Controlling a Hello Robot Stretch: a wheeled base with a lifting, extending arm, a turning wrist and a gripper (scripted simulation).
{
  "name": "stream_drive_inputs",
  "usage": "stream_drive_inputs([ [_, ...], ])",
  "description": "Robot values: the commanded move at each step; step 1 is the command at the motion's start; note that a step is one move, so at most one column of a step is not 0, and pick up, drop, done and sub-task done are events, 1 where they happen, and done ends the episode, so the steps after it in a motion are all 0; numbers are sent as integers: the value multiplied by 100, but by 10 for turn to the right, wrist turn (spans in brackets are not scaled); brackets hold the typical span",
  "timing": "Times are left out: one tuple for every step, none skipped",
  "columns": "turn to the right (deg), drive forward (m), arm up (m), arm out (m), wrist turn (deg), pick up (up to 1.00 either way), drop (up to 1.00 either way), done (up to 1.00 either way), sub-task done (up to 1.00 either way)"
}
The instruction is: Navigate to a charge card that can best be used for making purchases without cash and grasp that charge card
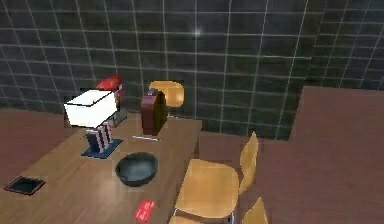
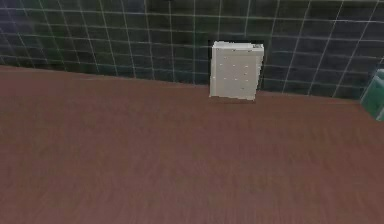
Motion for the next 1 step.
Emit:
stream_drive_inputs([
  [-450, 0, 0, 0, 0, 0, 0, 0, 0],
])
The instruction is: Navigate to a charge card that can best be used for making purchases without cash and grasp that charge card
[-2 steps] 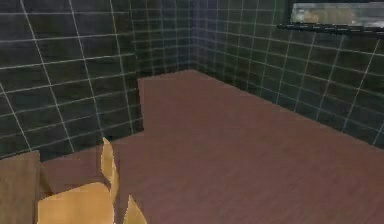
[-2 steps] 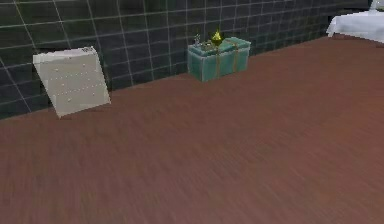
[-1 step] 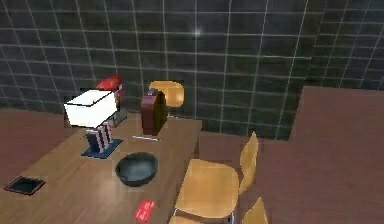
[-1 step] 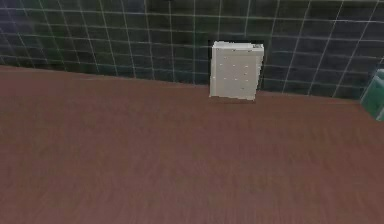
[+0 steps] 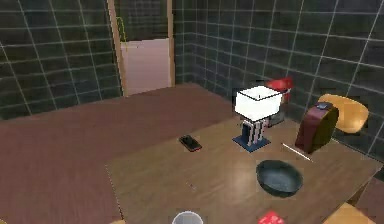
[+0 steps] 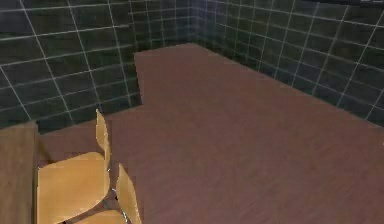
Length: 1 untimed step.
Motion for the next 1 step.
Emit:
stream_drive_inputs([
  [-450, 0, 0, 0, 0, 0, 0, 0, 0],
])
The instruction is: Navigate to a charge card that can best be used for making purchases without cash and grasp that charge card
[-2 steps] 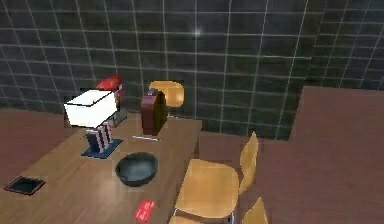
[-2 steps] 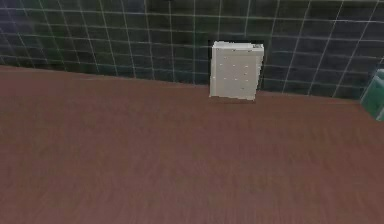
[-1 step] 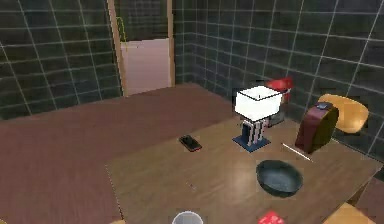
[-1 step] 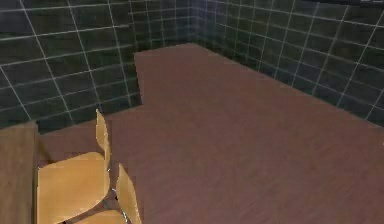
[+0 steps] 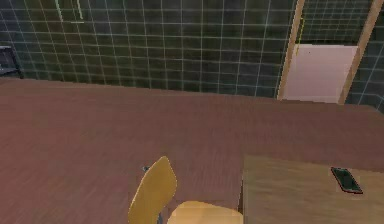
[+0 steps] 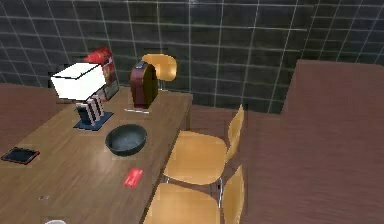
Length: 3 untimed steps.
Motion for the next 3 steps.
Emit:
stream_drive_inputs([
  [-150, 0, 0, 0, 0, 0, 0, 0, 0],
  [-30, 0, 0, 0, 0, 0, 0, 0, 0],
  [-60, 0, 0, 0, 0, 0, 0, 0, 0],
])
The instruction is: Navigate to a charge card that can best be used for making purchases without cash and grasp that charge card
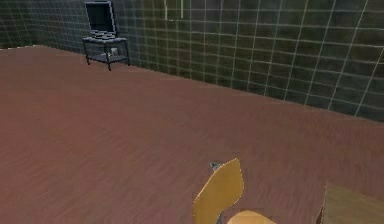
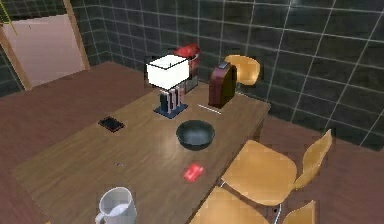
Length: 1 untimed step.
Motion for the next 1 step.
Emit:
stream_drive_inputs([
  [0, 5, 0, 0, 0, 0, 0, 0, 0],
])
